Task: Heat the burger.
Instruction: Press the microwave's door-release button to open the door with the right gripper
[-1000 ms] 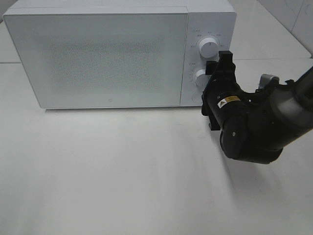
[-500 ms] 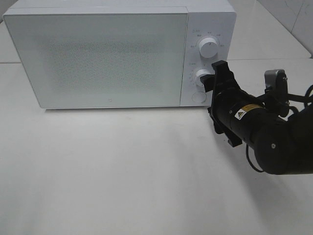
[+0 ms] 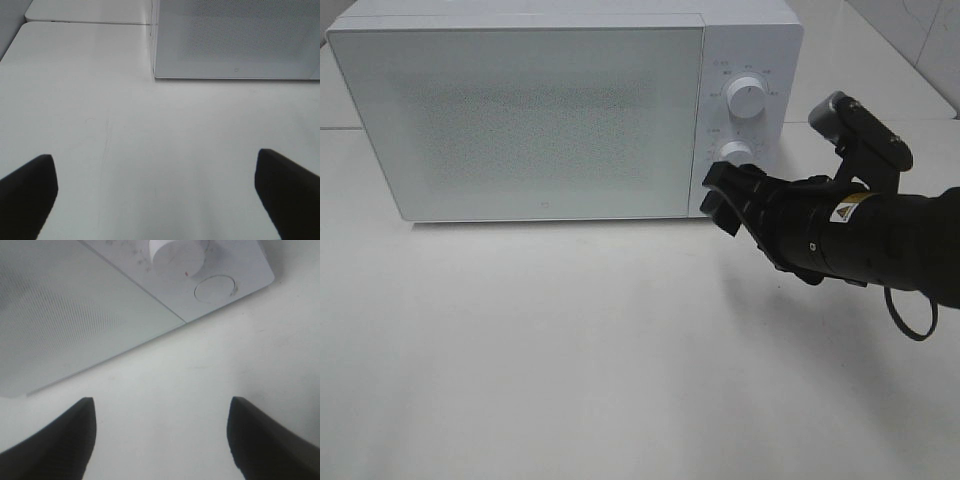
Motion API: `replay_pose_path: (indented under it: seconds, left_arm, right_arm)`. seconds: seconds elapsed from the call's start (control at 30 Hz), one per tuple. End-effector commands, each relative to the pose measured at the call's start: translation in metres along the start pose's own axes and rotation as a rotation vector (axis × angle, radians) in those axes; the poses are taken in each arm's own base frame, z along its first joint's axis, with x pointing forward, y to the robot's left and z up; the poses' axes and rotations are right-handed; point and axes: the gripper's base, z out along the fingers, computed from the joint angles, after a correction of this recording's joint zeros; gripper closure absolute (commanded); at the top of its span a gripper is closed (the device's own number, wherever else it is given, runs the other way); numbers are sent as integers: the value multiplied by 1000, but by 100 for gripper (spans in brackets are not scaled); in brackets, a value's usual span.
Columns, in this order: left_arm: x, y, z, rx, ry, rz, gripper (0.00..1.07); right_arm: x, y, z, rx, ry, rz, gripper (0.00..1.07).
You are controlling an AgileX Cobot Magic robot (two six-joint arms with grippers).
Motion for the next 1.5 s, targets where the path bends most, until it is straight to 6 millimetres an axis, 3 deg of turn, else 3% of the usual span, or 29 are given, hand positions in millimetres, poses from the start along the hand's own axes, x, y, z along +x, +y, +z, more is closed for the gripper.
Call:
replay_pose_path:
  seconds: [0.03,0.37,0.47,0.53,0.63,1.0,1.2,1.27,1.5]
  left_arm:
    - [1,-1,-3,6,-33,-6,6]
    - [1,-1,-3,6,-33,-6,6]
    - [1,-1,-3,6,-33,-6,6]
    - [1,-1,-3,6,-33,-6,6]
    - [1,-1,-3,6,-33,-6,6]
    - [1,-1,-3,6,-33,-6,6]
    - [1,-1,-3,6,-33,-6,6]
    - [1,-1,-3,6,-33,-6,6]
    - [1,-1,-3,6,-33,-6,6]
  right_arm:
    - [-4,6,-4,3,57,-129,36]
    - [-20,25,-21,35,294,-493,36]
    - [-25,29,-31,64,344,-572,36]
    - [-33,33,-49,103,387,-643,36]
    - [-34,33,-52,111,395,-652,36]
    - [-41,28,-118,160,458,-679,36]
    - [-43,26,-140,150,448,-689,36]
    - [-44,24,-160,138,435,-705,36]
    - [-42,17,-187,122,421,-729,36]
